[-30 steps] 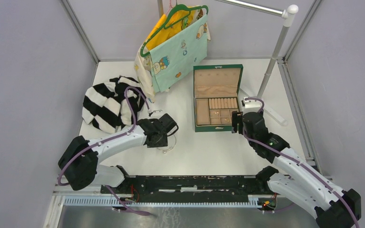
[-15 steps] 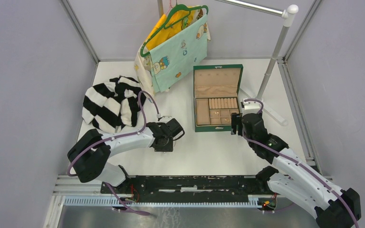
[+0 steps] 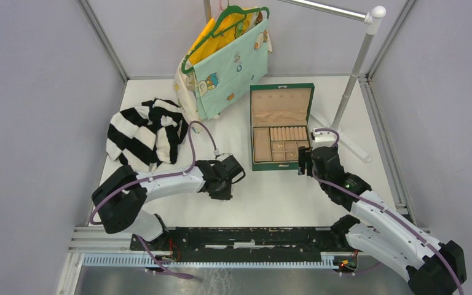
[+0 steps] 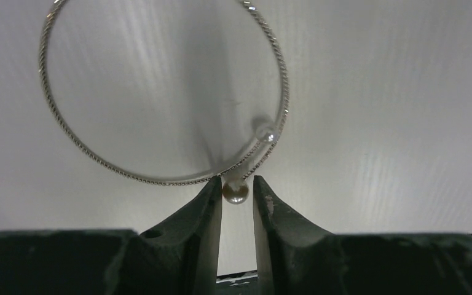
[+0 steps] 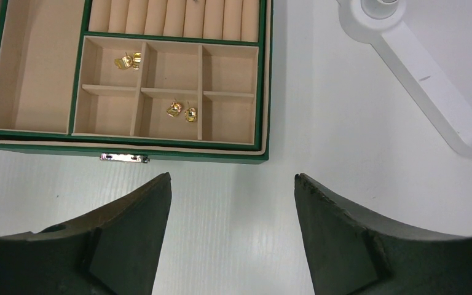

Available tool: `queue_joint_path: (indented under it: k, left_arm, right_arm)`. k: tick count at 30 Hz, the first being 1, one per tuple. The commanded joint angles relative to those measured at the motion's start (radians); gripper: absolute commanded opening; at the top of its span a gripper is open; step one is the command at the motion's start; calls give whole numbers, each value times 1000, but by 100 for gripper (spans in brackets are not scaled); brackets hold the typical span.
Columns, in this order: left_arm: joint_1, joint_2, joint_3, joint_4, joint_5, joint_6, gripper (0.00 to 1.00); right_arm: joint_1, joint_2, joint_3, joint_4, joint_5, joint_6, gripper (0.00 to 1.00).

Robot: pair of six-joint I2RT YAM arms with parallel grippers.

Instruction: Organize the mixed jewelry

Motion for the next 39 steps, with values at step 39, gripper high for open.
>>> queue_joint_path:
  k: [39]
  left_arm:
    - [370, -321, 108, -177, -153, -44, 50]
  right_arm:
    - [509, 602, 119, 370, -202, 182, 68]
